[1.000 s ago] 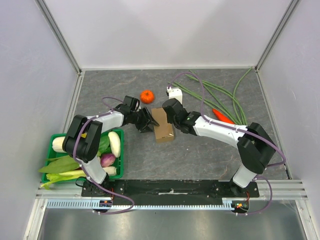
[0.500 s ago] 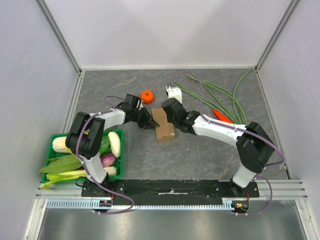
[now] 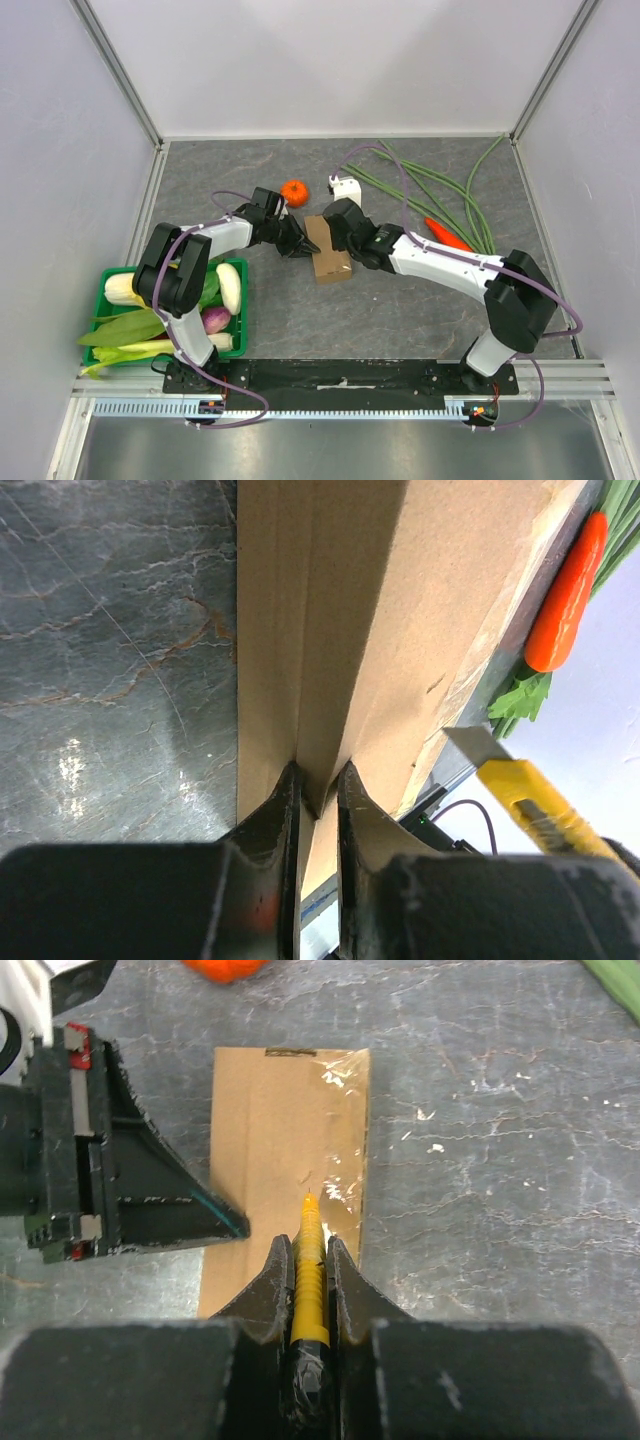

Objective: Unpack the express box

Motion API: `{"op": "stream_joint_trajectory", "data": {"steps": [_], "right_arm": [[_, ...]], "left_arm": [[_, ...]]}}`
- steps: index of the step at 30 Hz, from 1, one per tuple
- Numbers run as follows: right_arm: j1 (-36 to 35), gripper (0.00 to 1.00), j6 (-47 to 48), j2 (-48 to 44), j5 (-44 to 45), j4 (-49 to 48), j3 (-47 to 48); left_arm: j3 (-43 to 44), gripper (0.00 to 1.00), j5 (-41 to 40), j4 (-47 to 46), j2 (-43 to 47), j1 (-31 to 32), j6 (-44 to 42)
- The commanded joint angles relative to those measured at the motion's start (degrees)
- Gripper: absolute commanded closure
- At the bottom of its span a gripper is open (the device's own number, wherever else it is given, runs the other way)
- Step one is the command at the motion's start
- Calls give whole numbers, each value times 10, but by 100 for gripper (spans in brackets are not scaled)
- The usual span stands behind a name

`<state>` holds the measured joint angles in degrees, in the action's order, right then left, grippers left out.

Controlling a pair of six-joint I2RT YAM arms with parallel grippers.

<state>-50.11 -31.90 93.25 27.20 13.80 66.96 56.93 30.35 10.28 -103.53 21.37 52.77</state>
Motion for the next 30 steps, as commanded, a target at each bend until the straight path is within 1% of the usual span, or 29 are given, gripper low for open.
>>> {"op": "stream_joint_trajectory", "data": {"steps": [1, 4, 11, 14, 30], "right_arm": [[-5, 100, -10, -16, -8, -3, 5], [-6, 100, -13, -18, 0, -3, -1], [-5, 100, -15, -47, 66, 5, -5], [-5, 100, -11, -50, 78, 5, -5], [-3, 100, -16, -18, 71, 4, -13]], "left_arm": [[-15, 90, -105, 47, -39, 1, -18], [-15, 90, -105, 46, -37, 1, -19], [-17, 90, -103, 47, -36, 1, -22], [-19, 90, -101, 46, -36, 1, -24], [-22, 90, -98, 46, -35, 1, -28]]}}
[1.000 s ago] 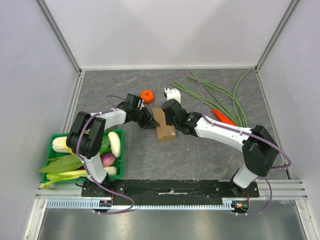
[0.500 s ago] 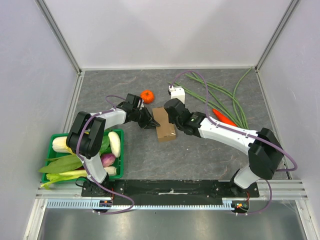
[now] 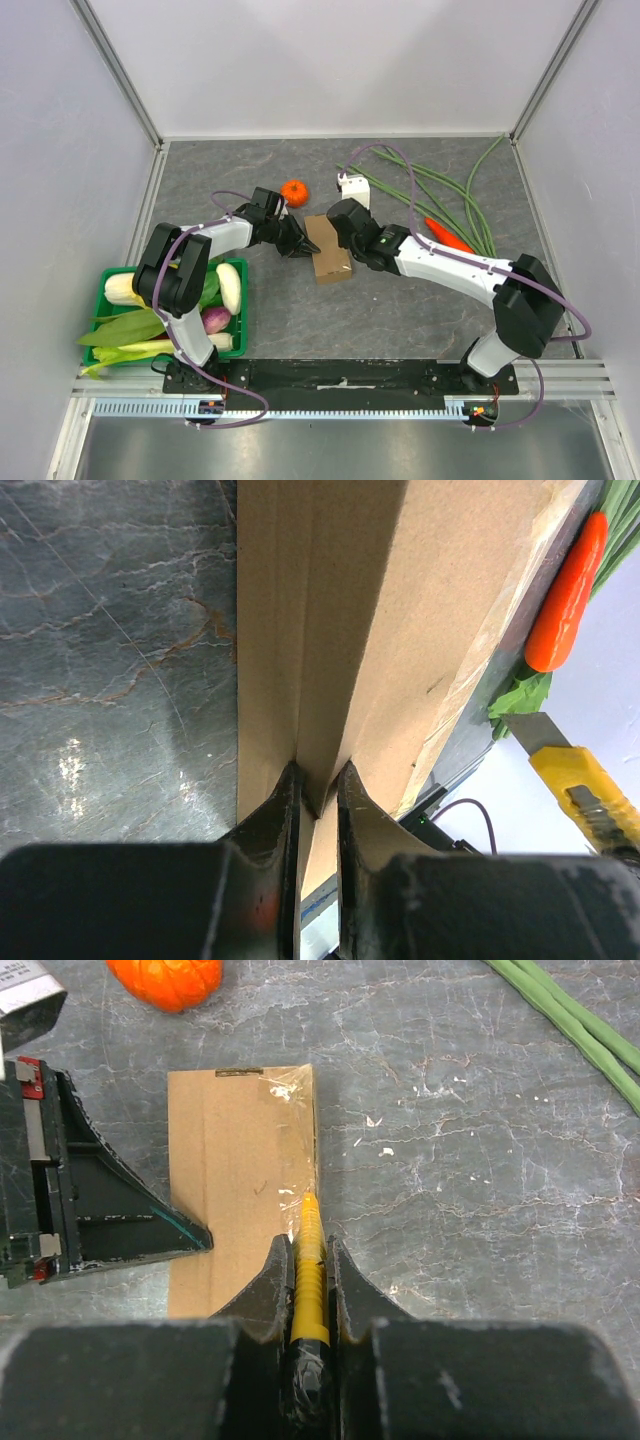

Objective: Unpack the express box

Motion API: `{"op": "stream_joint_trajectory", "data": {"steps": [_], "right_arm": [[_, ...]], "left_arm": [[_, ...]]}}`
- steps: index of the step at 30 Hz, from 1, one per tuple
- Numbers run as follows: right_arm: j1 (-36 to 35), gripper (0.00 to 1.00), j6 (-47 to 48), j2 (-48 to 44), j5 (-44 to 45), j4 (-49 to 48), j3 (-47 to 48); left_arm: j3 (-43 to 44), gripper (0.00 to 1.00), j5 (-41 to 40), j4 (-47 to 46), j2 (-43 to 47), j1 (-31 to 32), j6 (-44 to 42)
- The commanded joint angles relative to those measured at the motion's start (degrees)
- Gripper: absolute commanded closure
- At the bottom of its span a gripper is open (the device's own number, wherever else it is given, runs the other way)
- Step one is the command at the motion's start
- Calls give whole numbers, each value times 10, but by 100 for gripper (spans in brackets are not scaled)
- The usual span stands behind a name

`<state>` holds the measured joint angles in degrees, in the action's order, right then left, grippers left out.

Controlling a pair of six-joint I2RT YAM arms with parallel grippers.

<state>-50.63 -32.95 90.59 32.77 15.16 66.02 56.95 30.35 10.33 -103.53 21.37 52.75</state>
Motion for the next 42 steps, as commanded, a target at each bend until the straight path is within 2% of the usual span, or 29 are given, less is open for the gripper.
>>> {"op": "stream_joint_trajectory", "data": {"steps": [1, 30, 32, 36, 42], "right_arm": [[1, 100, -5, 9, 15, -9, -5], [3, 100, 12, 44, 2, -12, -19], [3, 100, 21, 44, -5, -15, -23], [3, 100, 38, 44, -14, -20, -33], [2, 100, 46, 42, -32, -24, -38]], "left_arm": [[-21, 90, -98, 45, -35, 1, -27], [-23, 89, -97, 45, -35, 1, -27], [-21, 86, -97, 45, -36, 1, -27], [-20, 74, -94, 44, -35, 1, -27], [-26, 47, -80, 15, -26, 2, -26]]}}
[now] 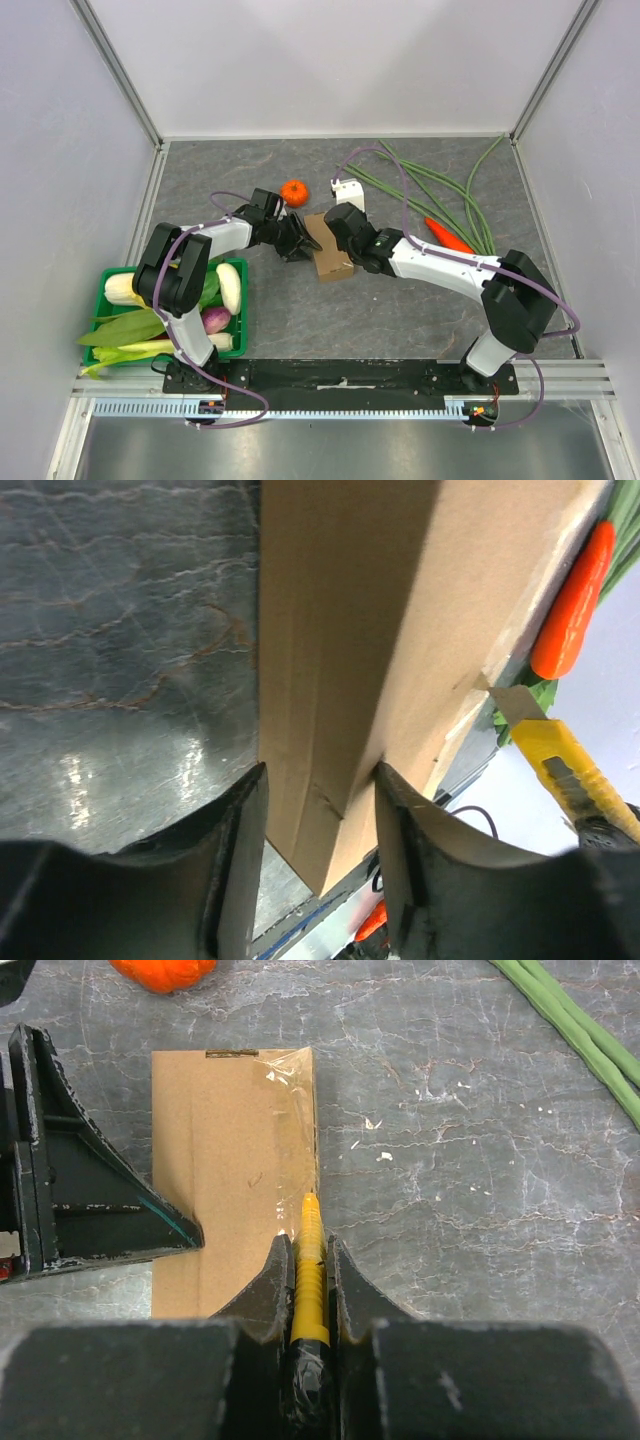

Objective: Unpack the express box

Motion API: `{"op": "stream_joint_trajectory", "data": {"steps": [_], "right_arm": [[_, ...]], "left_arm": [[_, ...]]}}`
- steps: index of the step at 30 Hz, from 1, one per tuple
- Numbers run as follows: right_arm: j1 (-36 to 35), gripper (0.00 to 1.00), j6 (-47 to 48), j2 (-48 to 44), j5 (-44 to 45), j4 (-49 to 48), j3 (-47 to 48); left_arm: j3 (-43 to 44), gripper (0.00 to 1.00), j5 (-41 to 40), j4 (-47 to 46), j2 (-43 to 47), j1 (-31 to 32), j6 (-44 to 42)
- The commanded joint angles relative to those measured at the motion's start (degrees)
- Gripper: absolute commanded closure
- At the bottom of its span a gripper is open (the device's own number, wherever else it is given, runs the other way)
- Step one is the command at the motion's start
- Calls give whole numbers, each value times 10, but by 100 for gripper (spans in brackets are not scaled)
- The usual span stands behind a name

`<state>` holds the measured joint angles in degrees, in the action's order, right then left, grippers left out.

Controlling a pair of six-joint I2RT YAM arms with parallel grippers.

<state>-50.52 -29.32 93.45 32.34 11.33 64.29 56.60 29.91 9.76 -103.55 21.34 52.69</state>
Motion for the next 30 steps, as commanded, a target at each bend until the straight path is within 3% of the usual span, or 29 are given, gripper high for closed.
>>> {"op": "stream_joint_trajectory", "data": {"steps": [1, 6, 14, 19, 30], "right_arm": [[2, 100, 9, 14, -31, 14, -20], [1, 100, 9, 8, -47, 14, -10], [1, 100, 10, -2, -60, 26, 13], [1, 100, -2, 3, -66, 29, 12], [0, 100, -8, 1, -82, 35, 18]], "left_arm": [[-24, 45, -68, 11, -24, 1, -27], [-17, 39, -48, -18, -26, 1, -36], [-14, 40, -36, -40, -23, 1, -35], [-38, 34, 0, -134, 12, 1, -37], [-19, 33, 29, -170, -4, 1, -53]]}}
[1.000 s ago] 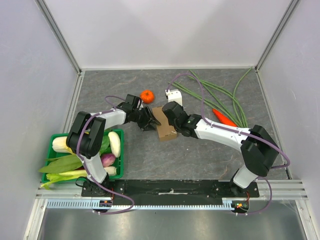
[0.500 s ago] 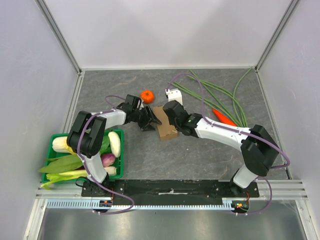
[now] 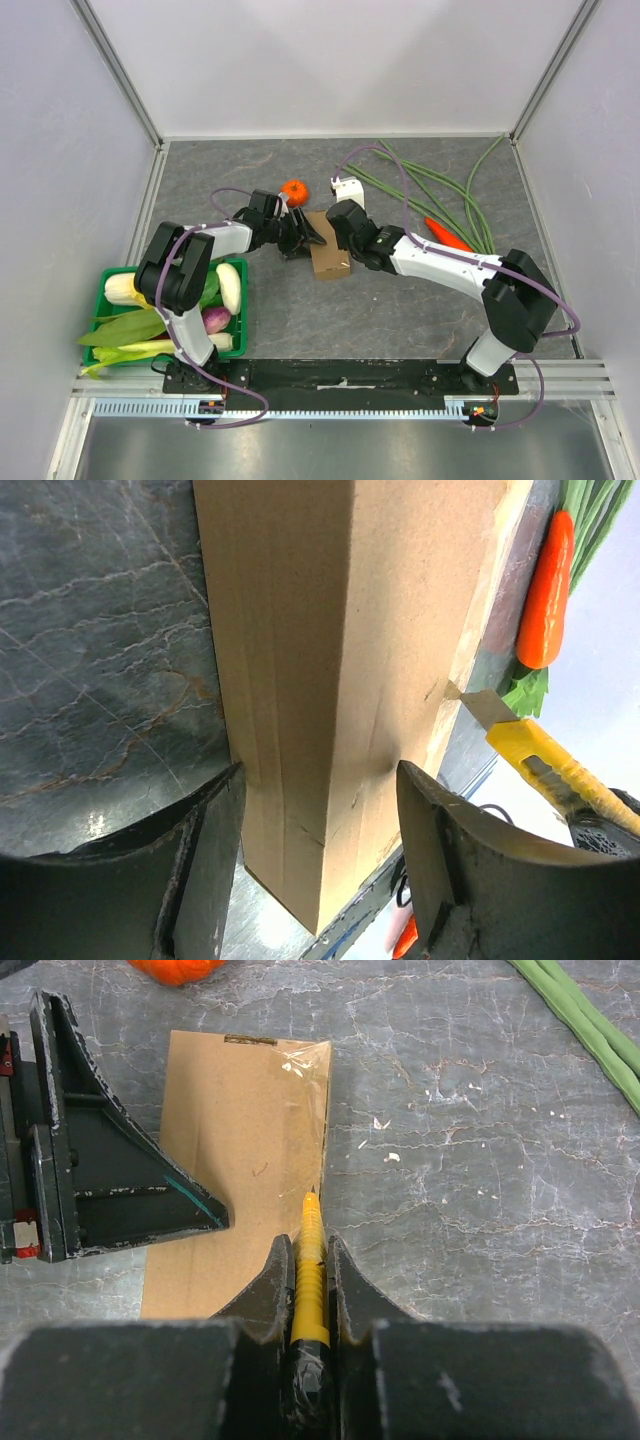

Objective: Unpack the express box

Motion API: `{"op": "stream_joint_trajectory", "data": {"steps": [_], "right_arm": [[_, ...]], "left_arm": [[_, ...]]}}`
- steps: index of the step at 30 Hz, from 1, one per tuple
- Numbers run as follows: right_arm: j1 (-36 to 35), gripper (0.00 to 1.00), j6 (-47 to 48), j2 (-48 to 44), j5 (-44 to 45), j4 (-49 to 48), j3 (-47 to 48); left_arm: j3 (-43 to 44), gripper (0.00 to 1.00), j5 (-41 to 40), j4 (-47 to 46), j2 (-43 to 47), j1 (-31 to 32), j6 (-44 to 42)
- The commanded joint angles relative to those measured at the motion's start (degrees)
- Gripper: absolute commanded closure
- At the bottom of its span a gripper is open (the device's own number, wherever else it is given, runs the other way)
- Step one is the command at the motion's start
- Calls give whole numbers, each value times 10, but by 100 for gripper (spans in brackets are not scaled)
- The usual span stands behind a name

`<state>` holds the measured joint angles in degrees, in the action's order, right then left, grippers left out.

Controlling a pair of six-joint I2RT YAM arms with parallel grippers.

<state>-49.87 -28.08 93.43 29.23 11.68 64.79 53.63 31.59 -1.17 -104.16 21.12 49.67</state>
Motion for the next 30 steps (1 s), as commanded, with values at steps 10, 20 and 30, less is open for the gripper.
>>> {"op": "stream_joint_trajectory", "data": {"steps": [10, 20, 30], "right_arm": [[-7, 100, -16, -11, -45, 43, 25], [-6, 100, -13, -29, 2, 46, 56], [-5, 100, -30, -36, 38, 46, 45]], "left_arm": [[49, 63, -55, 68, -24, 3, -62], [35, 76, -101, 127, -21, 7, -95], [34, 77, -109, 131, -26, 10, -84]]}}
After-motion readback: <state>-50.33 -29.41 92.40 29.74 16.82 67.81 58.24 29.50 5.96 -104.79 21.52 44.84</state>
